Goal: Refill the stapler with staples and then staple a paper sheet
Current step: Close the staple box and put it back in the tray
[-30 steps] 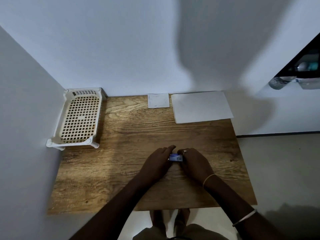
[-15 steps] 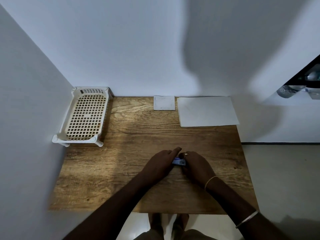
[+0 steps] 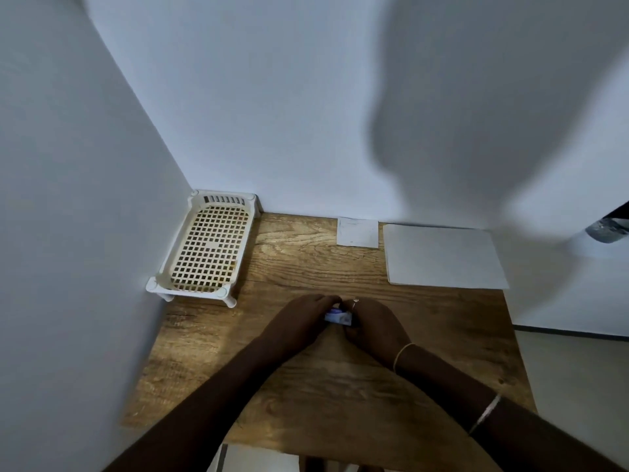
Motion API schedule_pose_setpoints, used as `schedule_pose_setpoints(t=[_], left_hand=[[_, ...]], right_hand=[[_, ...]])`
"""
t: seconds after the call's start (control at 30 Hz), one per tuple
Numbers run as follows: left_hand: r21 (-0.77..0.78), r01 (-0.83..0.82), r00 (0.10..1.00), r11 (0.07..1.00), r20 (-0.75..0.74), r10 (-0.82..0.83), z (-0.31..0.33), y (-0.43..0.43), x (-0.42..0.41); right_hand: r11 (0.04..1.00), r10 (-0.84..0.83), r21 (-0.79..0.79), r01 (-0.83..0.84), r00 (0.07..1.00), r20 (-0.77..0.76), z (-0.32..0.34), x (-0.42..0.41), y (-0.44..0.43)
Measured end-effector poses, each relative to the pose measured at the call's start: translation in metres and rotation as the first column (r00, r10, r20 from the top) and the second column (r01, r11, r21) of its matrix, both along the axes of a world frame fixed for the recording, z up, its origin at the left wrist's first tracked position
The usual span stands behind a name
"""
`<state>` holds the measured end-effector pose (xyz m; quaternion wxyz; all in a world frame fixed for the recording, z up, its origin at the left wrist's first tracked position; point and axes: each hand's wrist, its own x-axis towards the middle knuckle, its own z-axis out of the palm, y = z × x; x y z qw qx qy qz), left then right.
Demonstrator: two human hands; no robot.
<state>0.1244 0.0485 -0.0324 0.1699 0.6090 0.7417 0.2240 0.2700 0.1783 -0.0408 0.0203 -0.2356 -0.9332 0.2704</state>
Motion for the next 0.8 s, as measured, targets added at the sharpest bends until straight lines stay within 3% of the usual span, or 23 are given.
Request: schedule_pose_setpoints(t=[0.17, 0.5, 0.8], left_hand=[[0.015, -0.072, 0.997, 0.997, -0.029, 0.072, 0.022, -0.01, -0.067], [0.078, -0.195, 0.974, 0.978, -0.106, 0.203, 0.069, -0.033, -0.211], [0.072, -0.302, 0.948, 0.951, -0.083, 0.307, 0.046, -0.041, -0.296]], right_hand=[[0.997, 0.075, -0.029, -0.077, 0.995, -0.067, 0.021, -0.073, 0.001], [0.98, 0.192, 0.072, -0.186, 0.977, -0.09, 0.062, -0.237, -0.009], [0.976, 0.202, 0.091, -0.198, 0.979, -0.036, 0.047, -0.334, -0.016]])
